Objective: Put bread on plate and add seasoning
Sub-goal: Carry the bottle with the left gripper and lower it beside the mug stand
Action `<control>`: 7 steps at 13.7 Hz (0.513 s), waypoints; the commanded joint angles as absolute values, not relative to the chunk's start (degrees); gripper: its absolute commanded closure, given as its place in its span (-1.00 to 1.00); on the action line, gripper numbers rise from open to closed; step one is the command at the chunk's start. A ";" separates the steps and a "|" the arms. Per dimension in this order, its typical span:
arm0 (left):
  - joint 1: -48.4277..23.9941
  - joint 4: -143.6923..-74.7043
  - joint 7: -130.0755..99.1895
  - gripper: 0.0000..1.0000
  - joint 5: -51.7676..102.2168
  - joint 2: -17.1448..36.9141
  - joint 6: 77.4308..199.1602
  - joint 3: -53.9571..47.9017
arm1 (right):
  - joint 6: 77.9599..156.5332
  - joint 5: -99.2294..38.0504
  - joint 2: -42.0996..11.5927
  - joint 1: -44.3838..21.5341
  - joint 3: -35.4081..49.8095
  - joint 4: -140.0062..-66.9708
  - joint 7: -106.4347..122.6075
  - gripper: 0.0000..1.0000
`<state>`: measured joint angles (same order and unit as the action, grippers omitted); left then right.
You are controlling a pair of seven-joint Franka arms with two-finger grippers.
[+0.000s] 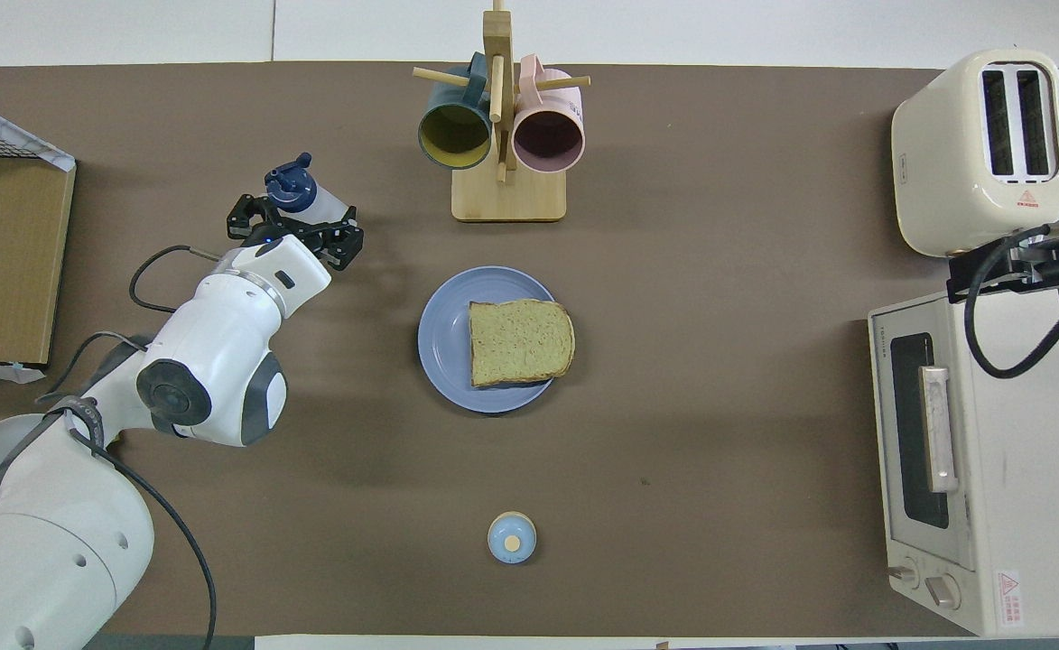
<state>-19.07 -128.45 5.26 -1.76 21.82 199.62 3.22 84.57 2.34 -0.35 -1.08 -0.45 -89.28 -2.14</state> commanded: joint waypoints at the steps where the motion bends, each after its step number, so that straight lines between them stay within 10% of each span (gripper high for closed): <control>1: -18.98 -130.52 5.01 -1.00 -2.29 21.27 200.65 3.43 | 84.90 1.23 0.26 -0.26 -0.18 -90.00 -0.70 -1.00; 7: -18.72 -135.70 5.01 -1.00 -2.29 17.32 200.65 3.43 | 84.90 1.23 0.26 -0.26 -0.18 -90.00 -0.70 -1.00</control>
